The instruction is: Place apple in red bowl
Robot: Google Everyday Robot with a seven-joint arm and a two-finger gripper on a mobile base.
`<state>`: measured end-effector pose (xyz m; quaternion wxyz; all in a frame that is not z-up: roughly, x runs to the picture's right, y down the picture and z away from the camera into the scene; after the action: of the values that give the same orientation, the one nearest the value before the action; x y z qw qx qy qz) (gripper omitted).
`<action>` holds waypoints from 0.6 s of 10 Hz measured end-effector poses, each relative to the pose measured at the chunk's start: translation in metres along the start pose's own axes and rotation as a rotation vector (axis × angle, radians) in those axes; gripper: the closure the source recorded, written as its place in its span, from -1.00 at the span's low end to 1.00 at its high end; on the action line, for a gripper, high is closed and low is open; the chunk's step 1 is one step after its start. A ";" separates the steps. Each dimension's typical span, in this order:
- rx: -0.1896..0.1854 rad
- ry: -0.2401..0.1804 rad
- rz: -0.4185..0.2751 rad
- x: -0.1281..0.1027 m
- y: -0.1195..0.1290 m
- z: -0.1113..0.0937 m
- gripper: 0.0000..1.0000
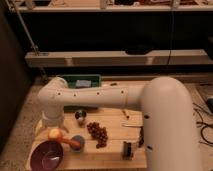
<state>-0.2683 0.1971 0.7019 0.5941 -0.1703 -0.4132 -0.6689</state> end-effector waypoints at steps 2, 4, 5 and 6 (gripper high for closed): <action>-0.039 0.001 -0.028 0.008 -0.015 0.014 -0.60; -0.067 0.025 -0.056 0.013 -0.025 0.029 -0.60; -0.064 0.048 -0.074 0.015 -0.028 0.033 -0.60; -0.062 0.061 -0.080 0.016 -0.028 0.035 -0.60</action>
<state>-0.3073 0.2118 0.7251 0.5738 -0.1513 -0.3803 -0.7094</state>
